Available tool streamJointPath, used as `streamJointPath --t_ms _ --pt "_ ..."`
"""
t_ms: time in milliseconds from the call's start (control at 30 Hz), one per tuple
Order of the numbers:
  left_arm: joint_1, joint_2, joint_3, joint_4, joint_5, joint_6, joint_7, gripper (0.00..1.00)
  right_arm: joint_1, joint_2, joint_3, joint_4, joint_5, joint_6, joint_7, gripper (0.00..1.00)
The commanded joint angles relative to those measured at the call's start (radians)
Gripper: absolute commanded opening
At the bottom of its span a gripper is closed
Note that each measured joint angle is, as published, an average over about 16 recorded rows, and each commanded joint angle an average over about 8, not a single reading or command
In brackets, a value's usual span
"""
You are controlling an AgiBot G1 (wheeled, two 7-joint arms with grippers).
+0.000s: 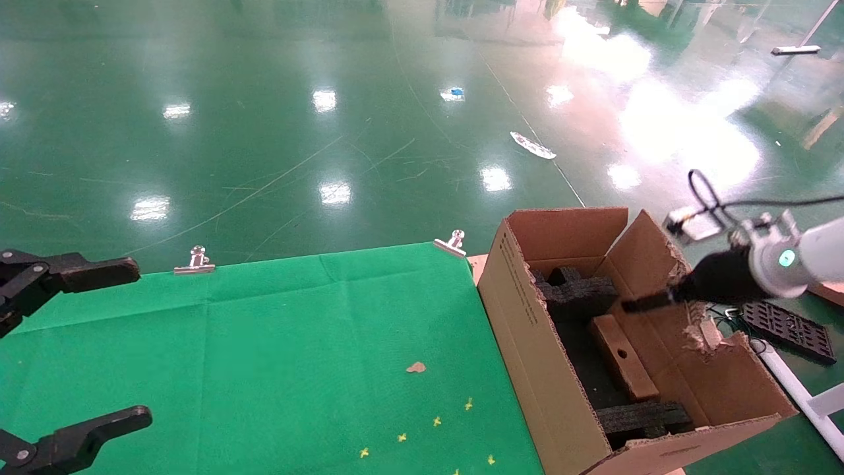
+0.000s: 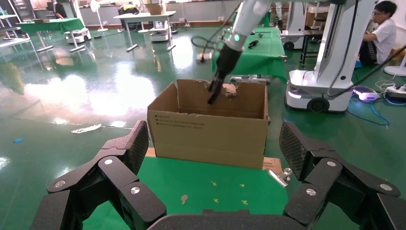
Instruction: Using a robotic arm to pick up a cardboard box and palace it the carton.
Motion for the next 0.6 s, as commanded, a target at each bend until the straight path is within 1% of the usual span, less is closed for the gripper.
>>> streamJointPath --t_ms 33,233,333,433,600 --pt "0.000 0.000 0.000 0.000 0.000 0.000 0.000 1.00 0.032 0.006 0.003 0.004 0.003 -0.010 -0.011 1.00" --pt "0.000 0.000 0.000 0.000 0.000 0.000 0.000 1.00 0.176 0.059 0.038 0.066 0.039 -0.033 -0.116 1.00" --pt "0.000 0.000 0.001 0.000 0.000 0.000 0.000 1.00 0.225 0.093 0.063 0.113 0.068 -0.048 -0.182 1.00" --pt "0.000 0.000 0.001 0.000 0.000 0.000 0.000 1.00 0.240 0.125 0.090 0.160 0.105 -0.058 -0.250 1.00" --pt "0.000 0.000 0.001 0.000 -0.001 0.000 0.000 1.00 0.226 0.169 0.136 0.233 0.162 -0.062 -0.341 1.00"
